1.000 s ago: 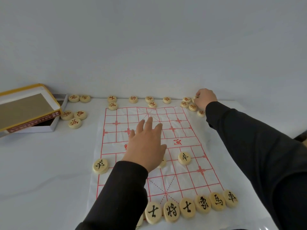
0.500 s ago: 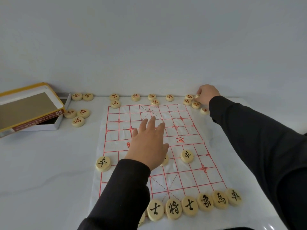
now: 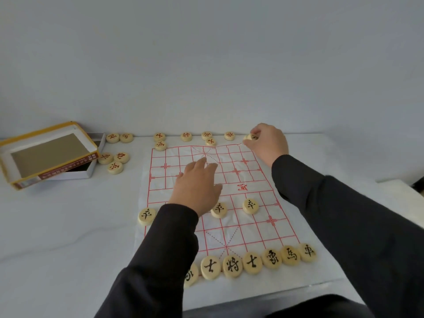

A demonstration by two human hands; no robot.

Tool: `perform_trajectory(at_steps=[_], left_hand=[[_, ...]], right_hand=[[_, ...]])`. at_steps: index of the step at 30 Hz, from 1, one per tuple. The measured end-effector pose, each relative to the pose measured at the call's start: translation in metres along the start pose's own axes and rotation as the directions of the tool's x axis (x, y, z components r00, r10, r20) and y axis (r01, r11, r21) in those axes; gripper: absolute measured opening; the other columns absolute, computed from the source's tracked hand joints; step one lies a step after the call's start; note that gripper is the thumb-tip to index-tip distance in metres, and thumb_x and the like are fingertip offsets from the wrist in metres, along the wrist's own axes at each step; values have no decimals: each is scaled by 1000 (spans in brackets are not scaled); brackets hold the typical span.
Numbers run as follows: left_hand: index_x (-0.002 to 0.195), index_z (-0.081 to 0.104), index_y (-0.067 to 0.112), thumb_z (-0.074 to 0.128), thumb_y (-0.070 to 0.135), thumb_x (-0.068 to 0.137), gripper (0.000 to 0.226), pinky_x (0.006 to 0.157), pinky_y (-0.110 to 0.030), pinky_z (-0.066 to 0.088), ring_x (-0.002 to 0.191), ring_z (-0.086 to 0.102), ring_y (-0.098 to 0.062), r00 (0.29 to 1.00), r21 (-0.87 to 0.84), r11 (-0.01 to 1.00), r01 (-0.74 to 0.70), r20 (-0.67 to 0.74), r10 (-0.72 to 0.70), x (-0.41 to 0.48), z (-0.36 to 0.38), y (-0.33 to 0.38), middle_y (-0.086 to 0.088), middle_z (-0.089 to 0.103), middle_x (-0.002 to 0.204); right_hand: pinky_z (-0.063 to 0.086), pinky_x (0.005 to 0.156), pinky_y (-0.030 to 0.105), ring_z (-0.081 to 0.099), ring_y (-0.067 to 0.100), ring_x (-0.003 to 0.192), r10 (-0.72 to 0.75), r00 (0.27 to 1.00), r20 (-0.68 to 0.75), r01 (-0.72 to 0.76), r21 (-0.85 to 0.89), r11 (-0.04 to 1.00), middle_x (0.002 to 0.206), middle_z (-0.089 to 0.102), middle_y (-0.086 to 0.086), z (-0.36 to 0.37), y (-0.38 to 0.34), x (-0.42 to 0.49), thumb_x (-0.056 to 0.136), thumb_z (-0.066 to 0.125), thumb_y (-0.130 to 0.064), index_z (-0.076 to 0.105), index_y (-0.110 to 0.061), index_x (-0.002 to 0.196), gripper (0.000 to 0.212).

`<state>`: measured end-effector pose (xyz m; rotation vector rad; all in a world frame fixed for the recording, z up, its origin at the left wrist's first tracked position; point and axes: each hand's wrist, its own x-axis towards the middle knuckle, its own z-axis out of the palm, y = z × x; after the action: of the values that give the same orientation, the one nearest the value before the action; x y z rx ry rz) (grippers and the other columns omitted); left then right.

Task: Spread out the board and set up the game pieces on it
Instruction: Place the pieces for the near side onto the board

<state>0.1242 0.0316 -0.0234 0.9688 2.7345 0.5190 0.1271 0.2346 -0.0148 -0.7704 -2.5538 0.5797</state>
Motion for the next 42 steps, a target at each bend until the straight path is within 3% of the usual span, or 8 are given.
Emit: perform_trajectory(at_steps=[5, 11, 17, 28, 31, 34, 38, 42], left_hand=[[143, 32, 23, 47, 28, 95, 50, 100, -30, 37, 125, 44, -18, 998, -325, 945, 28, -43, -45, -12, -13, 13, 0, 46, 140], [115, 61, 14, 43, 30, 97, 30, 85, -30, 49, 94, 60, -14, 981, -797, 584, 155, 56, -183, -38, -11, 26, 3, 69, 92], [85, 68, 16, 45, 42, 95, 36, 79, -31, 48, 85, 58, -16, 951, -856, 423, 298, 229, -207, -54, -11, 21, -1, 65, 84], [82, 68, 12, 59, 45, 78, 34, 64, -26, 41, 73, 50, -14, 910, -892, 202, 405, 415, 8, -50, -13, 16, 0, 57, 74], [80, 67, 14, 63, 43, 69, 32, 61, -25, 40, 69, 50, -12, 906, -897, 186, 401, 418, 63, -50, -11, 16, 0, 58, 71], [81, 66, 15, 62, 40, 76, 26, 63, -26, 38, 68, 49, -12, 903, -902, 136, 410, 422, 75, -49, -9, 17, 1, 57, 68], [84, 64, 15, 58, 37, 87, 23, 65, -26, 39, 68, 48, -12, 909, -902, 148, 405, 415, 39, -46, -9, 21, 2, 57, 71], [86, 67, 13, 61, 38, 85, 25, 67, -25, 44, 74, 55, -12, 930, -885, 286, 368, 350, -112, -43, -13, 16, 1, 65, 81]], right_hand=[[56, 78, 33, 66, 17, 85, 30, 997, 75, -52, 309, 950, 105, 66, 1, -22, -24, -76, 79, 73, -32, 61, -18, 111, 37], [44, 68, 11, 53, -1, 75, -66, 989, 131, -5, 477, 879, 106, 65, -6, -46, -31, -136, 76, 77, -25, 61, -23, 112, 40], [40, 72, 0, 58, -1, 91, -177, 971, 160, 72, 508, 858, 102, 66, -14, -60, -30, -149, 74, 78, -20, 58, -27, 113, 44], [50, 85, 29, 61, 21, 93, -253, 944, 212, 81, 595, 799, 94, 71, -21, -69, -21, -143, 69, 81, -15, 55, -40, 103, 49], [50, 87, 28, 62, 17, 95, -263, 942, 209, 87, 604, 792, 95, 71, -18, -69, -22, -143, 69, 81, -14, 56, -40, 100, 48], [49, 86, 22, 62, 11, 97, -267, 942, 205, 88, 615, 784, 99, 70, -16, -68, -23, -142, 69, 81, -13, 56, -41, 98, 48], [50, 82, 19, 63, 3, 91, -243, 954, 177, 83, 623, 778, 96, 70, -15, -66, -20, -142, 69, 81, -14, 61, -35, 96, 40], [55, 76, 24, 65, 18, 83, -174, 975, 136, 54, 617, 785, 91, 71, -5, -65, -10, -139, 73, 78, -14, 67, -21, 97, 28]])
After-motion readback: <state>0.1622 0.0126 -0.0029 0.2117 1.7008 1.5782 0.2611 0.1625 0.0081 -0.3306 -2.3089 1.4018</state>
